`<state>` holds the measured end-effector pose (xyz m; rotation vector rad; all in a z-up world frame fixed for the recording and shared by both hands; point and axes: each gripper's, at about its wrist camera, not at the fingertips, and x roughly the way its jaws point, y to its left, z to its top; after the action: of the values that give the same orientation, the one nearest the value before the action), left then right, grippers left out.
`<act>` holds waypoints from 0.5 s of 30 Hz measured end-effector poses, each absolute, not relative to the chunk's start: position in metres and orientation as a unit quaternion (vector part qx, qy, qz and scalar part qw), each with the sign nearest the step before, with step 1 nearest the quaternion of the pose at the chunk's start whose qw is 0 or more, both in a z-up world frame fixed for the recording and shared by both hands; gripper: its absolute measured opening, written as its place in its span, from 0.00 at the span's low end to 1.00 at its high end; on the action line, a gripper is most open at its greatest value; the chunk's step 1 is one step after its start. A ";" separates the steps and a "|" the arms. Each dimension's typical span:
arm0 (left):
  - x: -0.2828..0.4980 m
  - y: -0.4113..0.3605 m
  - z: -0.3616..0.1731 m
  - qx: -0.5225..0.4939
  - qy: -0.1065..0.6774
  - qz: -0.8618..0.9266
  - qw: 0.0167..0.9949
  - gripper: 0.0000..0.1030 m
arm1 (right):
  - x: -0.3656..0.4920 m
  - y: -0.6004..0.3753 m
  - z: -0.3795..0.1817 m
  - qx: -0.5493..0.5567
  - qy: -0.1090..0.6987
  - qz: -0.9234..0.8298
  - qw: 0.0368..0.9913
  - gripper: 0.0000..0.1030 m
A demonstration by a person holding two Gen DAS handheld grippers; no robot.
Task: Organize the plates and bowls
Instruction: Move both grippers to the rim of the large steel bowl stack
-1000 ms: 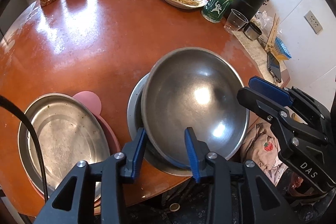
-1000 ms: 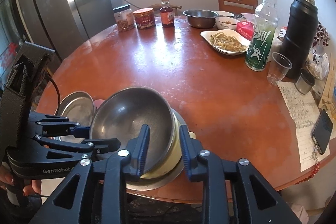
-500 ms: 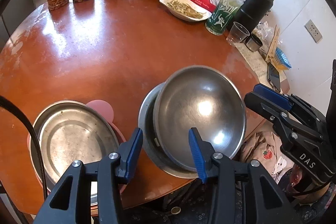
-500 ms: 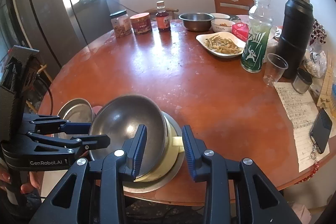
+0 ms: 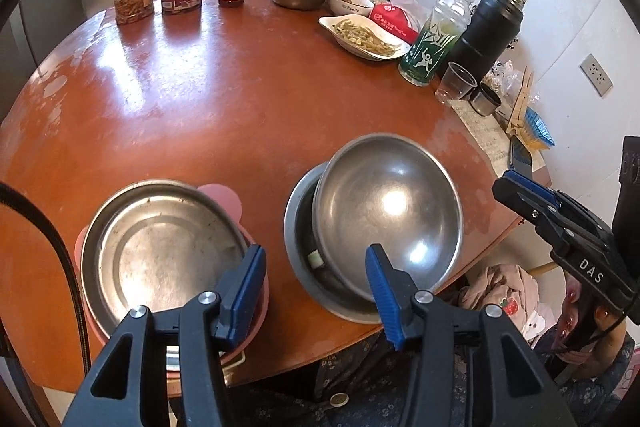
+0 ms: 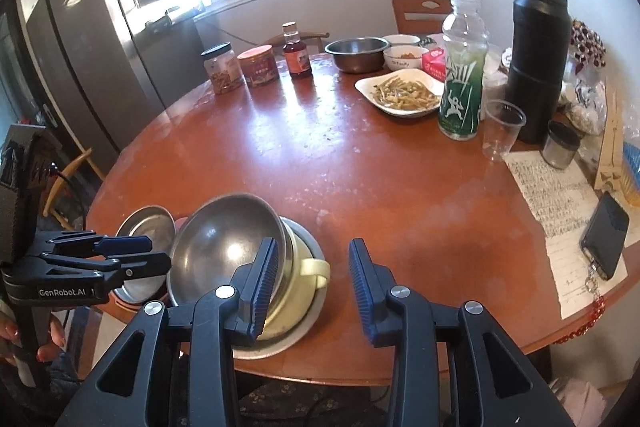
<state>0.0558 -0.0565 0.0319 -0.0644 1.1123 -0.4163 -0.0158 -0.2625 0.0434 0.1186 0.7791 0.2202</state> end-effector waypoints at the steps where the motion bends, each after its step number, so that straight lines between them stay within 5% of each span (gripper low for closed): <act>1: 0.054 -0.055 0.031 -0.032 0.525 -0.194 0.828 0.50 | -0.017 -0.264 0.042 0.057 0.381 0.107 0.917 0.37; 15: 0.018 -0.053 0.004 -0.047 0.541 -0.188 0.818 0.50 | -0.028 -0.278 0.011 0.082 0.419 0.134 0.894 0.37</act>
<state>0.0179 -0.0526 0.0042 -0.1010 1.1528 -0.4001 -0.0281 -0.2780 0.0108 0.1697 0.8681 0.2775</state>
